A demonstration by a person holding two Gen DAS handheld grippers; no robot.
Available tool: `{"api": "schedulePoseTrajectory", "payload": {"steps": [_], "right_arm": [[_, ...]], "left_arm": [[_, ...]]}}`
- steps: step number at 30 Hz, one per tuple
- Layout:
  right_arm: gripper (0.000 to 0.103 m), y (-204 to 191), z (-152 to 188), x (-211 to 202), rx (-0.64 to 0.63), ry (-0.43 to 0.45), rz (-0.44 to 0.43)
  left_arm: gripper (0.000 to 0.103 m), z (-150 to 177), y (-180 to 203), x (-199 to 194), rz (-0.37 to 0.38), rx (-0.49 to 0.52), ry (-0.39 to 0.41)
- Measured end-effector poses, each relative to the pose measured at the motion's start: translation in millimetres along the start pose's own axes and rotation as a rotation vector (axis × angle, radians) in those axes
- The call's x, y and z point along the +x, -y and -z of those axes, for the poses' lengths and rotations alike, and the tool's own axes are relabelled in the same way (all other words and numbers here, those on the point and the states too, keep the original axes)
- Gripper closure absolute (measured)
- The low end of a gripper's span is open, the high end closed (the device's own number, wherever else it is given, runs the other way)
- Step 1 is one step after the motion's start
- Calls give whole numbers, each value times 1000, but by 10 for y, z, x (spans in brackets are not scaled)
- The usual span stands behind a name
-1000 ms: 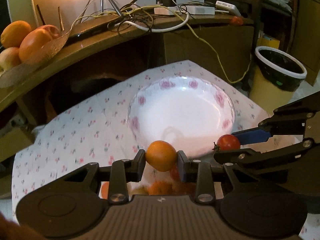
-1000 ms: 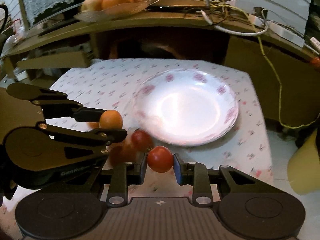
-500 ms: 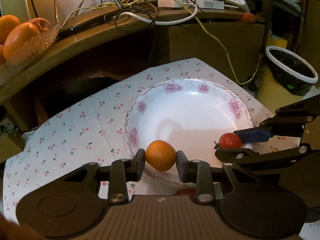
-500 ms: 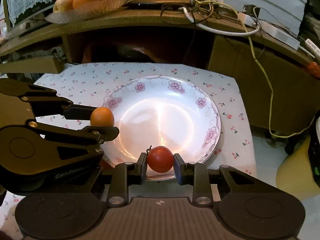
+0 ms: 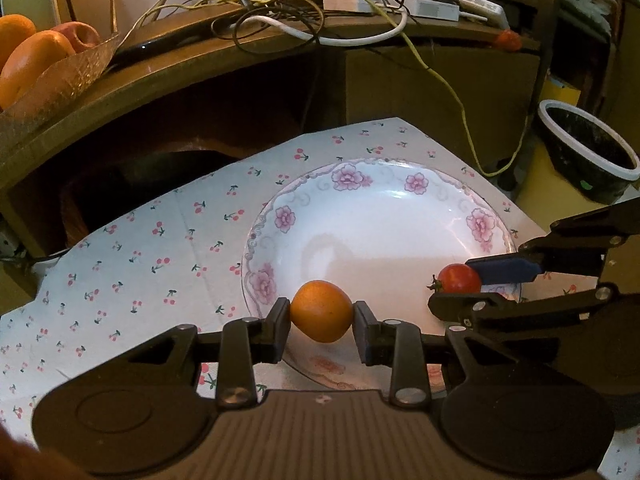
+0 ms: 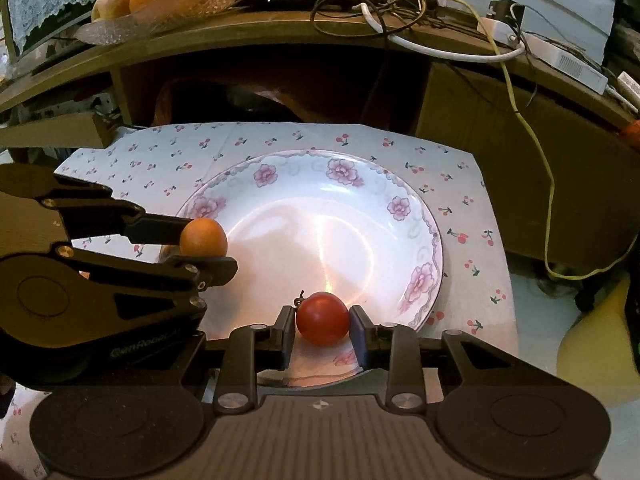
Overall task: Organize fruits
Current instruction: 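Carry both fruits over the white plate and open both tools to release them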
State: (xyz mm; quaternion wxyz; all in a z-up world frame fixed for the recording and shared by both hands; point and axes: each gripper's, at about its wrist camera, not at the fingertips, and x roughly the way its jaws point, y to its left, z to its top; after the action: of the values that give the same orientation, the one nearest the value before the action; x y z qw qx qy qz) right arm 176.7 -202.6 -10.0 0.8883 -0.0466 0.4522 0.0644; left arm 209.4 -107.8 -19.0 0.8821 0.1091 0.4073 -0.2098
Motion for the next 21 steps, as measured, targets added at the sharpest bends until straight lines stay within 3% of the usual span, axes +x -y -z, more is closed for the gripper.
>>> {"api": "schedulePoseTrajectory", "payload": {"steps": [21], "right_arm": [[60,100,-37,-26,39,34,11]], "left_arm": [[56,-24,-80,-222,19,-25,40]]}}
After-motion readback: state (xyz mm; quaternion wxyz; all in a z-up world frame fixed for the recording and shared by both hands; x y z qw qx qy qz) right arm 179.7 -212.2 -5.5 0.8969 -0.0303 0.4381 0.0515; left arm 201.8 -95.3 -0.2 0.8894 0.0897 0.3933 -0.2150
